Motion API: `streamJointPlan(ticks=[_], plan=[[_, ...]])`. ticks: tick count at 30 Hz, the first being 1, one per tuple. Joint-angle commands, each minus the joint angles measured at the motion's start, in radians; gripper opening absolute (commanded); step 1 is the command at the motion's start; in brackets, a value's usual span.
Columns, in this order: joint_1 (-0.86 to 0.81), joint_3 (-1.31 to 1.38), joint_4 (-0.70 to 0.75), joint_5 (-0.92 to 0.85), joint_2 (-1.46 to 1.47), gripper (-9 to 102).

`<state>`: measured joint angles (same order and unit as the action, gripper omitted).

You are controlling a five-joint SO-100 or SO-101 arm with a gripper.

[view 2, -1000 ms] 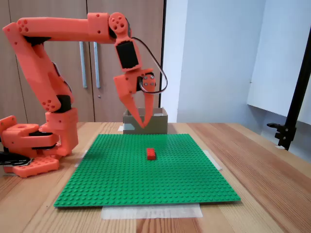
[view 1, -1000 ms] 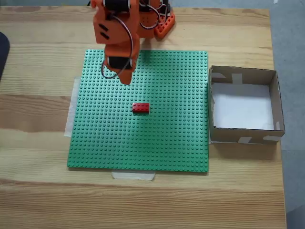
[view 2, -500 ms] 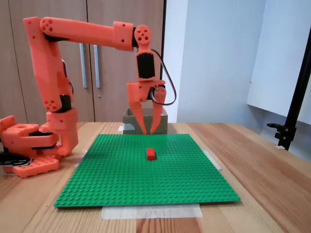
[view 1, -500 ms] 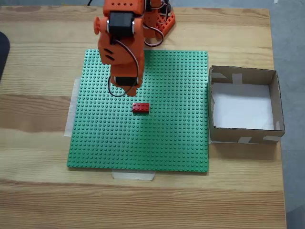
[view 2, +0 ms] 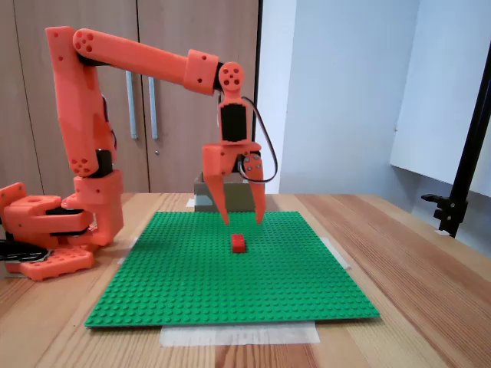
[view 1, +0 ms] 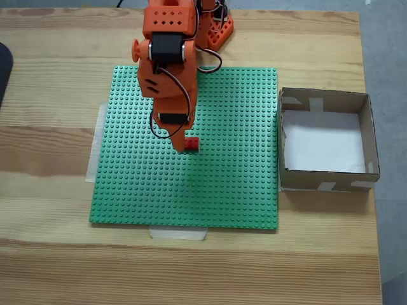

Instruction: Pick the red lego block and put it in the box.

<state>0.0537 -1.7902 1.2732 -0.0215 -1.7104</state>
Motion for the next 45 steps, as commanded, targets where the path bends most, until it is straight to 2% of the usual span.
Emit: streamJointPlan(ticks=[1, 24, 45], plan=[[0.009, -0.015, -0.025, 0.005, -0.003, 27], [0.005, -0.160, -0.198, -0.021, -0.005, 29], [0.009, -0.250, -0.347, -0.025, -0.003, 21]])
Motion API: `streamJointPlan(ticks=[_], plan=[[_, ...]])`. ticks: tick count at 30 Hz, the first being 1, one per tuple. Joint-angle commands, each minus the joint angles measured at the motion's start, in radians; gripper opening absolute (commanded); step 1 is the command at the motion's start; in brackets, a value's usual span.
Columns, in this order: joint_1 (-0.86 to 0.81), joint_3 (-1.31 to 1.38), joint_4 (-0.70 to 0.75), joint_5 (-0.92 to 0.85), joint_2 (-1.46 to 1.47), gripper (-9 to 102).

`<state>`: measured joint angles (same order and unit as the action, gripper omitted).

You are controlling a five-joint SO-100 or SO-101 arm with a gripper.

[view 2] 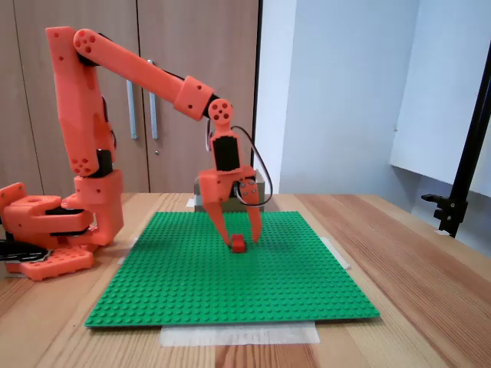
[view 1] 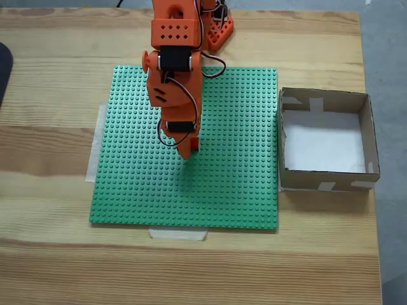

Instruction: Pick the red lego block and put it in the box.

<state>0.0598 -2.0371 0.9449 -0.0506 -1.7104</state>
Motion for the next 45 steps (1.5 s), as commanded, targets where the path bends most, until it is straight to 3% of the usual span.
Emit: streamJointPlan(ticks=[1, 23, 45], plan=[[0.003, -0.006, -0.026, 0.003, -0.003, 21], [0.002, -0.021, -0.095, -0.057, -0.021, 3], [0.094, 0.377, 0.232, 0.095, -0.052, 4]])
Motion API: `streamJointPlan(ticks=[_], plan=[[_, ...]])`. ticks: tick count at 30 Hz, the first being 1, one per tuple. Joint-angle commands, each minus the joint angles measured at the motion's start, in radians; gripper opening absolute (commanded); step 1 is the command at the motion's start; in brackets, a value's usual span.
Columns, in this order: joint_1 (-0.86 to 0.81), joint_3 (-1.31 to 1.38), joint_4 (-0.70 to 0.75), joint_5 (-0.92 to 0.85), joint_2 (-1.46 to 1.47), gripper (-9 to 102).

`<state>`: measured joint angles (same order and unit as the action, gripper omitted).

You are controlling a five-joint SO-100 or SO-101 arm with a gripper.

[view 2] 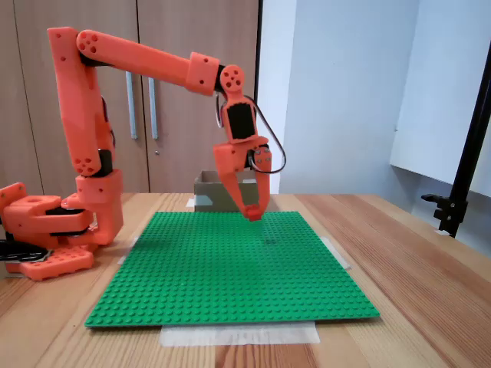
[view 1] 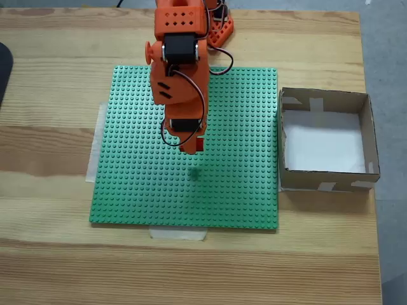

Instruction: Pick the red lego block and put it in the box.

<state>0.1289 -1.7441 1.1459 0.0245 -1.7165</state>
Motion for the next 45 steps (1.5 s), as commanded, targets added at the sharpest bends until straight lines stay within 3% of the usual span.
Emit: streamJointPlan(ticks=[1, 22, 45], plan=[[0.032, 0.104, 0.044, 0.026, -0.046, 4], [0.347, 0.557, 0.288, 0.098, -0.032, 3], [0.716, 0.612, 0.310, 0.126, -0.029, 4]])
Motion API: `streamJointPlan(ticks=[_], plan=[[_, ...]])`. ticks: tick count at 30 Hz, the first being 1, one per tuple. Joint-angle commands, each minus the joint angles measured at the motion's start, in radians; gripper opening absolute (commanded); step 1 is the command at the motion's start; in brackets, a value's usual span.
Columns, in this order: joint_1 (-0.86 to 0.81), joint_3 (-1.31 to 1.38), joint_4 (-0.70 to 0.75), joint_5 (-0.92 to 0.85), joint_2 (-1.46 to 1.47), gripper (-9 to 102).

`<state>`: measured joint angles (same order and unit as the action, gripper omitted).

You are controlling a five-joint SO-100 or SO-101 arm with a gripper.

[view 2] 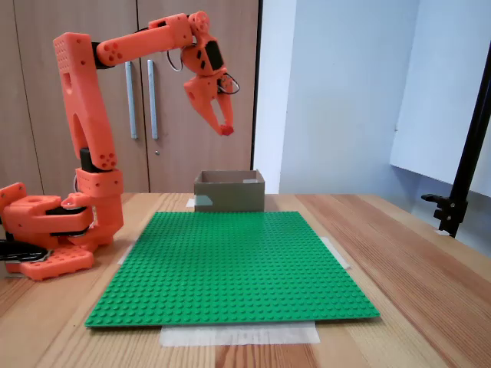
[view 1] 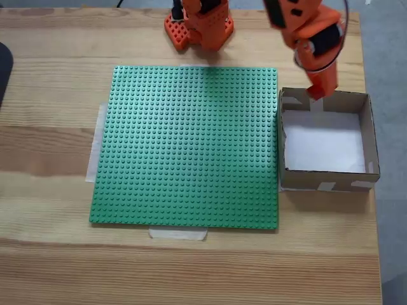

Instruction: Pick the red lego block and put it in the box.

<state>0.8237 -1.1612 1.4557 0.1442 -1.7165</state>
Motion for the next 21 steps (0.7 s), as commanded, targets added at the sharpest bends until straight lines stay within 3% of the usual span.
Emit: streamJointPlan(ticks=[1, 21], plan=[[0.031, 0.023, -0.005, 0.008, -0.028, 4], [0.048, 0.063, -0.091, 0.014, 0.225, 4]])
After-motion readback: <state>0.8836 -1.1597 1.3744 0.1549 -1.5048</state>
